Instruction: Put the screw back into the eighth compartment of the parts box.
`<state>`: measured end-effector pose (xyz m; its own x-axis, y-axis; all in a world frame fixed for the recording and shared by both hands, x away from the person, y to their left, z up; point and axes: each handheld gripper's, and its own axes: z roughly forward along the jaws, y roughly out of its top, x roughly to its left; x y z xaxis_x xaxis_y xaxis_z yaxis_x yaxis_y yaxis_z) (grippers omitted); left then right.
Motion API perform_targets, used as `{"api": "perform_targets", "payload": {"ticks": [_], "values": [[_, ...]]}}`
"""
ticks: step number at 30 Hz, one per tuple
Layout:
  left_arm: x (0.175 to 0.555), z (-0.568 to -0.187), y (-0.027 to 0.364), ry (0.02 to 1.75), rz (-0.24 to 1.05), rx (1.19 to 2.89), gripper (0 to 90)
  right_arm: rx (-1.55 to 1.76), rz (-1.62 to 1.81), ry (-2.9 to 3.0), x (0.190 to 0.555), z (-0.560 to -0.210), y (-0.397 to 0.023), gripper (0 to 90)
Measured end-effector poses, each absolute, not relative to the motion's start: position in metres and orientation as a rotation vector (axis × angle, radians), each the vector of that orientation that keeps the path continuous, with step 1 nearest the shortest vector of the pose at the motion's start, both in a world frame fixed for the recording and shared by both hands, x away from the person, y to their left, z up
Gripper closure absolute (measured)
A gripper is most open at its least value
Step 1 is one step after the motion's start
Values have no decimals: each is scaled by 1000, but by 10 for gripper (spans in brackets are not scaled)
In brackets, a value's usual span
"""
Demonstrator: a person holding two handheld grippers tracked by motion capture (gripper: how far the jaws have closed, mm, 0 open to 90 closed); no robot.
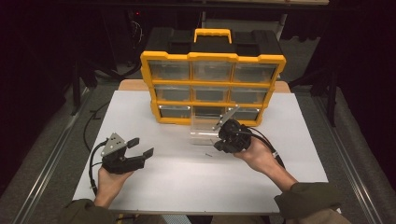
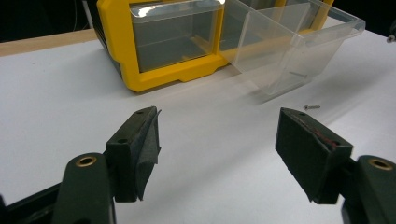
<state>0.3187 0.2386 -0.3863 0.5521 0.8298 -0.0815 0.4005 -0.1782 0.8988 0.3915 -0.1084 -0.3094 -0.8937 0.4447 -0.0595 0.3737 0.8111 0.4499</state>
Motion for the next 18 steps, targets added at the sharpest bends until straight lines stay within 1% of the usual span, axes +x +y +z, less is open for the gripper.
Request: {"api": "perform_targets", "payload": {"ticks": [10,18], "values": [[318,-386,239,1020,535,1785,308,699,667,2814,403,-297,-106,893],[317,-386,239,1016,535,1781,308,739,658,2790,415,-293,-105,893]]}}
